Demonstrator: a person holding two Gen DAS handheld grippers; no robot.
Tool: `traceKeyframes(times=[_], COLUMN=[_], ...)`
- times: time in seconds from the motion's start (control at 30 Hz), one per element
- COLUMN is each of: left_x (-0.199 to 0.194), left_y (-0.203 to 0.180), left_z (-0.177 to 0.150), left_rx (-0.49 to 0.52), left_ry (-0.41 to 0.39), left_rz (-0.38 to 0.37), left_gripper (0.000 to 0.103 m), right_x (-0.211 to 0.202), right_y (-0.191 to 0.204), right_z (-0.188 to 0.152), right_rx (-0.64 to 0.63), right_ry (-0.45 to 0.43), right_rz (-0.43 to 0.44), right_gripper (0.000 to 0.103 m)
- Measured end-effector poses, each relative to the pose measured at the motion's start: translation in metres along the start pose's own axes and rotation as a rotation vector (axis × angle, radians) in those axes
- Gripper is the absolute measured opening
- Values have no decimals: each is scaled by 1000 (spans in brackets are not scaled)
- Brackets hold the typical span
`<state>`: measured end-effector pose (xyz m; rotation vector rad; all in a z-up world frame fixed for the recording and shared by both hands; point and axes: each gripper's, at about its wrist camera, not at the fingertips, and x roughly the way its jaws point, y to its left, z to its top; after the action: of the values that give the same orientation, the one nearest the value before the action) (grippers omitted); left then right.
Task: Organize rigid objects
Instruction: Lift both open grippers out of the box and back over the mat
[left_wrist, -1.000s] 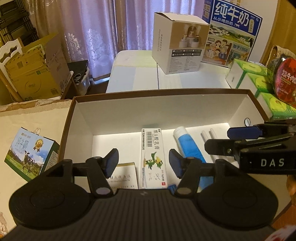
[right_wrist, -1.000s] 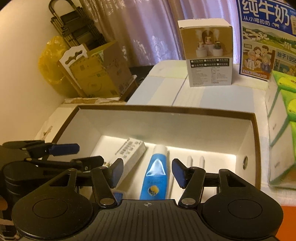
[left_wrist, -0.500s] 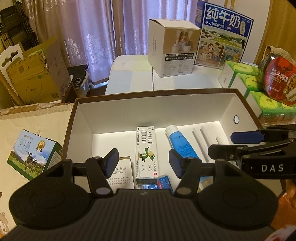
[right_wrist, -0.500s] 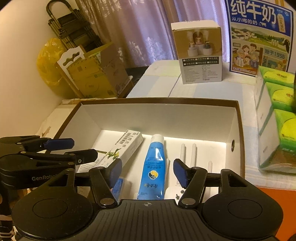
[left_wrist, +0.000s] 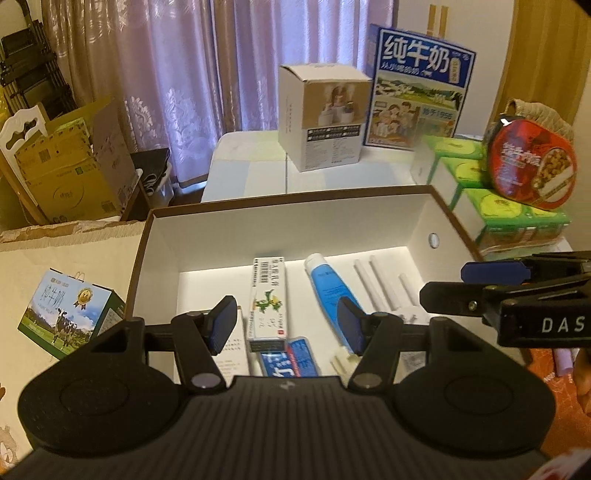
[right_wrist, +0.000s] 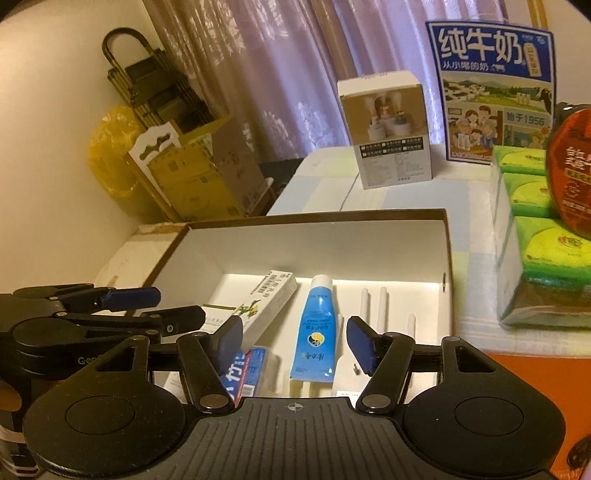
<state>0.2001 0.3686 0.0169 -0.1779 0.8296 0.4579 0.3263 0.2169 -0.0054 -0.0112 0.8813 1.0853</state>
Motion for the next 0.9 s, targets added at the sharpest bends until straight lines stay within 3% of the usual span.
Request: traceKeyframes(times=[0.47, 0.9], left_x=[-59, -82], left_y=[-48, -104], left_z=[-36, -90], left_rx=[8, -30], left_ry=[-48, 12], left_rz=[-39, -59], left_gripper=[56, 56], right_x=[-82, -132], right_y=[-11, -46], right_z=[-45, -90], right_rx=[3, -4], right_ry=[-45, 5], right_rz=[37, 31], right_gripper=[60, 60])
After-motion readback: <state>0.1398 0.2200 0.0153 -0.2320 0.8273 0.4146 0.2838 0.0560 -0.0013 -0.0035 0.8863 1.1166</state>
